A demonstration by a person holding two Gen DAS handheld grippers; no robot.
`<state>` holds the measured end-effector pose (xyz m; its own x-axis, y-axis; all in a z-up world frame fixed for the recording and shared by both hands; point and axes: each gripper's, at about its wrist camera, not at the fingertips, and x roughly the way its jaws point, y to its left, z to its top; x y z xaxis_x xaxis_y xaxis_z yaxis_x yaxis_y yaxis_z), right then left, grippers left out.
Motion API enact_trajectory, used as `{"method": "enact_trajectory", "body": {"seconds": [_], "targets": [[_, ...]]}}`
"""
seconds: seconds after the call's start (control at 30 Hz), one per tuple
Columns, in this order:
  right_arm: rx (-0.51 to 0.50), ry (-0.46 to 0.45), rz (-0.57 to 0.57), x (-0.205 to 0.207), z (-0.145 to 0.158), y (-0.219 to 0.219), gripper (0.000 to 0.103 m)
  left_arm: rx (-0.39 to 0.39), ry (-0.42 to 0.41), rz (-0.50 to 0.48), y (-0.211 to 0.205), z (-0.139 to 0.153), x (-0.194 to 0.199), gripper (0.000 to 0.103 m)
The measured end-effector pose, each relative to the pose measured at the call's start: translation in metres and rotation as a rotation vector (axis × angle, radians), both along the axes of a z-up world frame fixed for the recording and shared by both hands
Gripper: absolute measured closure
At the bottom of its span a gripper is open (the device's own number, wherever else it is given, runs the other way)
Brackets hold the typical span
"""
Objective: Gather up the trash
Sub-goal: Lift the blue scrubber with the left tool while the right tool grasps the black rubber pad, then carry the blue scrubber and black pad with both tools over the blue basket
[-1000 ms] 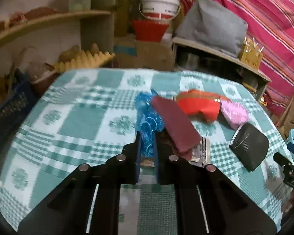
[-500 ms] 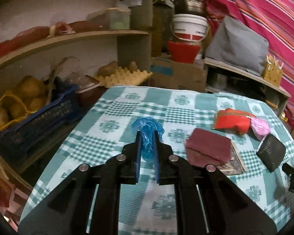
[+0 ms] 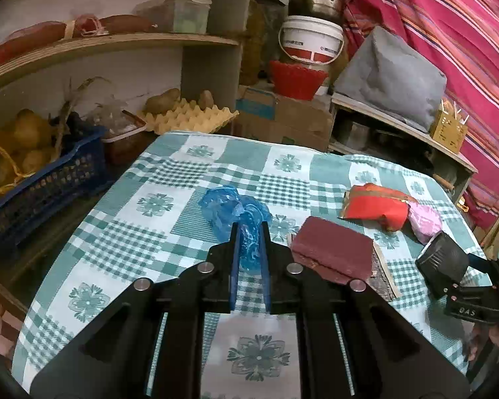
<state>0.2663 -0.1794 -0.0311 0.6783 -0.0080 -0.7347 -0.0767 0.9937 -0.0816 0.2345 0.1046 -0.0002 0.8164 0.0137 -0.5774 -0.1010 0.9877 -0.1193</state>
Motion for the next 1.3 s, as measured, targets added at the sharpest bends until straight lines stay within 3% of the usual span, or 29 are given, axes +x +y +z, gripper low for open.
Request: {"method": "enact_trajectory", "body": {"seconds": [0.4, 0.67, 0.93, 1.3], "targets": [[0.053, -0.013, 0.043, -0.002, 0.003, -0.001, 0.013, 0.025, 0.019, -0.02, -0.013, -0.004, 0.003, 0.094], [0.107, -0.074, 0.021, -0.022, 0.022, -0.024, 0.013, 0.023, -0.015, -0.039, -0.027, 0.011, -0.007, 0.094], [0.145, -0.122, -0.056, -0.045, 0.04, -0.075, 0.013, 0.043, -0.067, -0.1, -0.065, 0.03, -0.023, 0.094], [0.163, -0.16, -0.166, -0.082, 0.056, -0.149, 0.013, 0.047, -0.124, -0.259, -0.151, 0.047, -0.042, 0.094]]}}
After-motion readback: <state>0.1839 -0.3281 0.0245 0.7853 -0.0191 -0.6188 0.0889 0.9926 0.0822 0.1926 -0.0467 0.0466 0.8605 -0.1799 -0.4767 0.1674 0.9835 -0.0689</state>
